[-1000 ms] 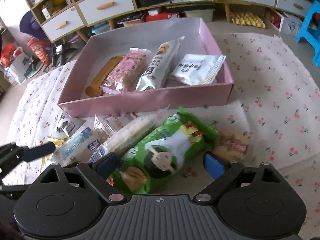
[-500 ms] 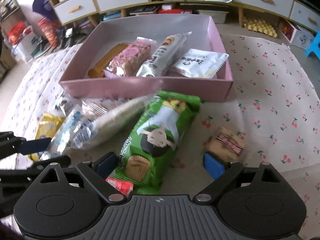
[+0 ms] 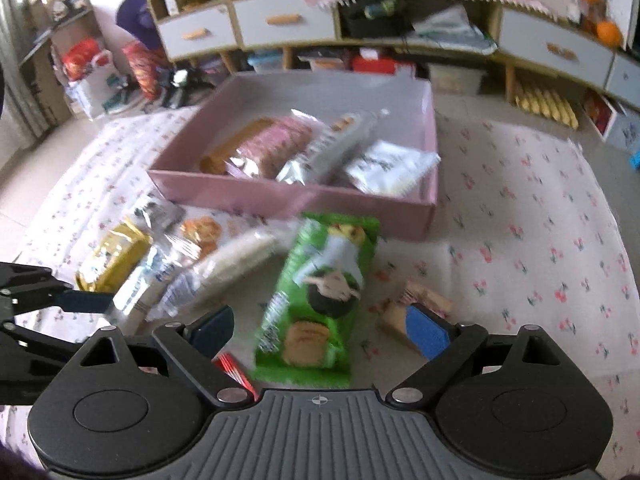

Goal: Organize snacks
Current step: 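Grasp the white bread bag with the left tool while the right tool grasps the green seaweed chip bag, then carry the bread bag and chip bag over the pink box with both tools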

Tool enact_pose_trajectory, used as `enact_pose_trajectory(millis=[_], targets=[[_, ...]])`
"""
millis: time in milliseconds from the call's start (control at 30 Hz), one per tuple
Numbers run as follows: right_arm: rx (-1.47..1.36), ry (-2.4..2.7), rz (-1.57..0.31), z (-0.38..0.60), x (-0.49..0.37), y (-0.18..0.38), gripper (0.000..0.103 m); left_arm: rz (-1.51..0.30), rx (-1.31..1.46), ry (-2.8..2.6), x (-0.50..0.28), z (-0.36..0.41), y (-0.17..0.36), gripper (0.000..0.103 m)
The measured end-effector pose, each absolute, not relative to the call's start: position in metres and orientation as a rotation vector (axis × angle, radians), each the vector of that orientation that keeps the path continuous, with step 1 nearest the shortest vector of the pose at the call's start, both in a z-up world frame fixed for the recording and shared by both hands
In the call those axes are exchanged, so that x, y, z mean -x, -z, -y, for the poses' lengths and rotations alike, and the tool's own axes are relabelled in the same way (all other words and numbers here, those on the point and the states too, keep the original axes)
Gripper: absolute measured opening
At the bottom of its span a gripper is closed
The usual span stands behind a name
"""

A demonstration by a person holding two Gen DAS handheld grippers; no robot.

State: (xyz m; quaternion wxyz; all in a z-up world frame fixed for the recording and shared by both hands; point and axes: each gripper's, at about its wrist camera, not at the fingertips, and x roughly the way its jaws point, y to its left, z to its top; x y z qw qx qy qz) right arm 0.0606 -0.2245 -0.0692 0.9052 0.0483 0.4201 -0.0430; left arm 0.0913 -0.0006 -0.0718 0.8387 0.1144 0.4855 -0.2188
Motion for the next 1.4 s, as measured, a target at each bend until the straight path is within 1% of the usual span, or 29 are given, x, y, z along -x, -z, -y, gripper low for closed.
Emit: enact_pose_trajectory(millis=[133, 233, 367, 400, 433, 467, 533, 700, 867, 1000, 1400], targets=[[-0.135, 0.077, -0.850, 0.222, -0.067, 0.071, 0.092, -1.038, -0.182, 0.436, -0.097, 0.000, 0.075, 0.043], [-0.144, 0.092, -0.863, 0.220, -0.074, 0.077, 0.085, -1.037, -0.166, 0.427, -0.097, -0.002, 0.077, 0.043], [-0.161, 0.120, -0.869, 0.222, -0.078, 0.084, 0.074, -1.032, -0.170, 0.419, -0.096, -0.001, 0.077, 0.043], [-0.171, 0.129, -0.872, 0.224, -0.080, 0.086, 0.068, -1.031, -0.171, 0.416, -0.096, -0.001, 0.077, 0.043], [-0.184, 0.144, -0.881, 0.226, -0.082, 0.089, 0.065, -1.030, -0.170, 0.411, -0.096, -0.001, 0.077, 0.041], [-0.198, 0.155, -0.894, 0.228, -0.084, 0.091, 0.056, -1.030, -0.169, 0.406, -0.096, -0.001, 0.077, 0.040], [-0.236, 0.159, -0.909, 0.232, -0.085, 0.094, 0.051, -1.032, -0.159, 0.402, -0.097, -0.002, 0.076, 0.035], [-0.252, 0.162, -0.911, 0.233, -0.085, 0.091, 0.048, -1.041, -0.110, 0.399, -0.099, -0.008, 0.072, 0.034], [-0.302, 0.172, -0.934, 0.236, -0.081, 0.086, 0.047, -1.048, -0.086, 0.409, -0.097, -0.010, 0.068, 0.034], [-0.402, 0.175, -0.963, 0.243, -0.078, 0.082, 0.047, -1.046, -0.067, 0.418, -0.094, -0.012, 0.062, 0.034], [-0.531, 0.136, -0.927, 0.253, -0.063, 0.062, 0.047, -1.029, 0.025, 0.419, -0.092, -0.021, 0.041, 0.034]])
